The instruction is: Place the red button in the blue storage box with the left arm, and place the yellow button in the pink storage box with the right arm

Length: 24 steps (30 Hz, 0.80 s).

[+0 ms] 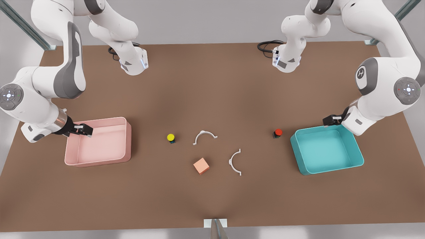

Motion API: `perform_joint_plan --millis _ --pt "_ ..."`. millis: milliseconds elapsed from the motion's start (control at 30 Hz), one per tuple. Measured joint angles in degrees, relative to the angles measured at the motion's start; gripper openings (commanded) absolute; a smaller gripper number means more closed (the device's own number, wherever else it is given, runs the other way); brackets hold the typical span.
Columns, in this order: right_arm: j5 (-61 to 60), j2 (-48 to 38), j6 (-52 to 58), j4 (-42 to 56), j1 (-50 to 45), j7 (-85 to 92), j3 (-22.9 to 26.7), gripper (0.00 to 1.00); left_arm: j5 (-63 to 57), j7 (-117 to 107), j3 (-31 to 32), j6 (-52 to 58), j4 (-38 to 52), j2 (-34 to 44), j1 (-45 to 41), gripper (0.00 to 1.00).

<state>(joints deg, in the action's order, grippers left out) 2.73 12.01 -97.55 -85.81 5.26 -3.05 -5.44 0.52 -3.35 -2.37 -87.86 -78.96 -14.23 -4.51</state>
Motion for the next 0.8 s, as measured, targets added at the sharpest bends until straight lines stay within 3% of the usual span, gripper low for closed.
perform_joint_plan --millis 100,233,333,467,567,667,800 --pt "0.01 0.0 -0.01 0.01 0.01 0.04 0.0 1.0 0.21 -0.19 0.01 0.02 -0.04 -0.16 -1.92 1.0" --pt "0.03 0.12 -0.3 -0.94 -0.07 0.08 -1.25 1.0 1.96 -5.37 0.28 -2.9 -2.31 -3.08 -12.29 1.0" --pt "0.06 1.93 -1.5 -2.34 -1.5 0.03 -5.31 1.0 3.9 -10.73 0.28 -8.08 -10.14 -2.26 -13.79 1.0" --pt "0.27 9.37 -3.77 -1.46 -8.35 -1.34 -8.84 1.0 6.53 -18.79 0.26 -20.45 -28.03 4.07 -13.71 1.0" --pt "0.38 12.62 -7.0 -3.9 -12.8 -2.98 -10.14 1.0 7.88 -24.12 0.24 -28.7 -34.35 4.94 -13.68 1.0" --pt "0.26 10.55 -10.88 -12.2 -13.2 -5.22 -11.77 1.0 8.69 -28.62 0.2 -34.86 -38.22 5.07 -13.62 1.0" --pt "0.13 10.13 -14.17 -16.15 -13.24 -8.25 -12.97 1.0 9.4 -33.76 0.24 -42.59 -45.29 4.83 -14.12 1.0"
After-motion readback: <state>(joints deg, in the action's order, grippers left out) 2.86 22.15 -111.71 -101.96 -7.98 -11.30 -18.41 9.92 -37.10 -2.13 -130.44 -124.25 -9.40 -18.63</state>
